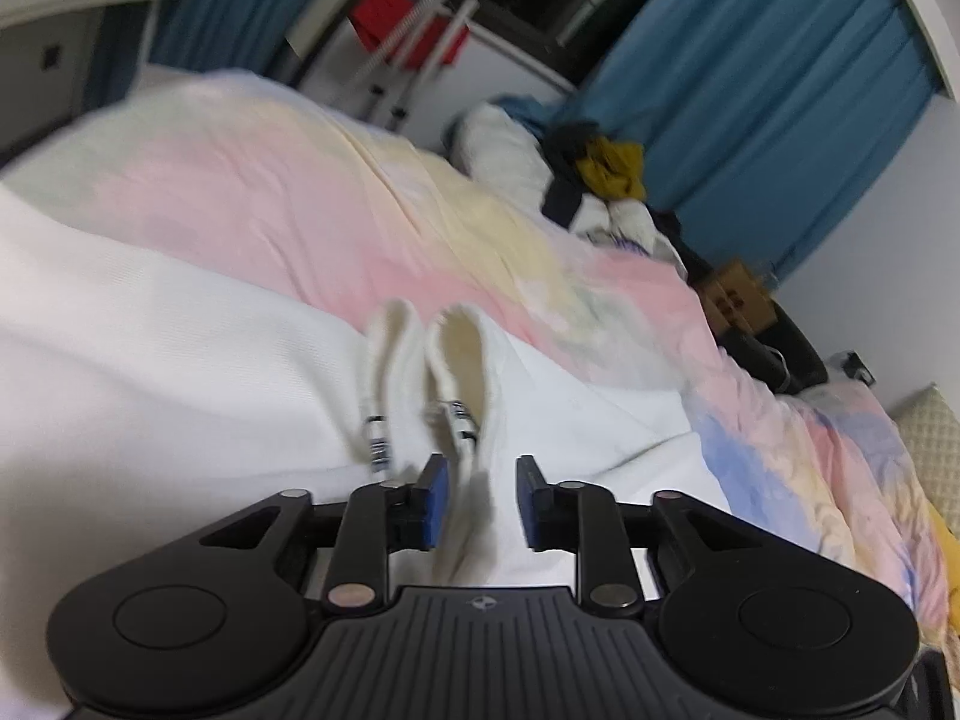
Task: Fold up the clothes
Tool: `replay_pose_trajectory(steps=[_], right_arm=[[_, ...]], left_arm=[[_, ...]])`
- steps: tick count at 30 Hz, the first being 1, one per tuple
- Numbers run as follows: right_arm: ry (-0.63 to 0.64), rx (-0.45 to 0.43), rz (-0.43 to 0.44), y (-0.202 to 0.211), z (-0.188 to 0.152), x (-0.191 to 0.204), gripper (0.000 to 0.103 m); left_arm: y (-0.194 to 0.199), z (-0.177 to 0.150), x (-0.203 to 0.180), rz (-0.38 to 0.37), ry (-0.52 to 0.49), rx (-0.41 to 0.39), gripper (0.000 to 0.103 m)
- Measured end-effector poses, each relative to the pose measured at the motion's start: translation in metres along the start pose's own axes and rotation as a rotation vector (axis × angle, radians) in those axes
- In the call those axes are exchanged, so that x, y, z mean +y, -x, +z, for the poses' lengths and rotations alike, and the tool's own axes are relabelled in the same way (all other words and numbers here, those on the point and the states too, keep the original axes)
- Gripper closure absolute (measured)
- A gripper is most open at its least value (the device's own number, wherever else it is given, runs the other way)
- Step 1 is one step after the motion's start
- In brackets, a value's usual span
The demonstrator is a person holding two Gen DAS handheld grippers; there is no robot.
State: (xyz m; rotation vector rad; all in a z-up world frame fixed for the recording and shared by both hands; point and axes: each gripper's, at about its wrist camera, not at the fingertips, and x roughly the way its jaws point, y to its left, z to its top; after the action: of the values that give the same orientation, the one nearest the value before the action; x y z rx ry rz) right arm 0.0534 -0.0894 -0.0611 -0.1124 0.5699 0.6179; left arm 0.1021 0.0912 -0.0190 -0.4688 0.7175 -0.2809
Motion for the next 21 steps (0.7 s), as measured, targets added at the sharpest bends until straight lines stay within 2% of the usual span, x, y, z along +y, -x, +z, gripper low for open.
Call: replay_pose_trajectory(steps=[4, 6, 9, 13, 15, 17, 19, 21], right_arm=[[-0.034, -0.025, 0.012, 0.009, 0.003, -0.006, 0.088], [-0.038, -0.043, 0.012, 0.014, 0.003, -0.007, 0.086], [-0.057, -0.054, 0.021, 0.019, 0.005, -0.011, 0.08], [-0.07, -0.079, 0.019, 0.029, 0.009, -0.01, 0.076], [-0.08, -0.094, 0.023, 0.037, 0.011, -0.011, 0.064], [-0.091, -0.122, 0.024, 0.049, 0.011, -0.012, 0.042], [-0.101, -0.147, 0.021, 0.062, 0.008, -0.011, 0.036], [-0.109, -0.158, 0.019, 0.072, 0.009, -0.016, 0.035]], left_arm=[[0.054, -0.001, 0.007, 0.084, 0.033, -0.066, 0.046], [0.083, -0.006, 0.019, 0.125, 0.068, -0.089, 0.031], [0.121, -0.021, 0.04, 0.167, 0.139, -0.15, 0.015], [0.148, -0.04, 0.072, 0.194, 0.27, -0.168, 0.012], [0.15, -0.047, 0.085, 0.224, 0.339, -0.165, 0.012], [0.155, -0.048, 0.096, 0.24, 0.409, -0.151, 0.012], [0.162, -0.05, 0.108, 0.216, 0.489, -0.182, 0.012], [0.167, -0.05, 0.117, 0.205, 0.544, -0.218, 0.012]])
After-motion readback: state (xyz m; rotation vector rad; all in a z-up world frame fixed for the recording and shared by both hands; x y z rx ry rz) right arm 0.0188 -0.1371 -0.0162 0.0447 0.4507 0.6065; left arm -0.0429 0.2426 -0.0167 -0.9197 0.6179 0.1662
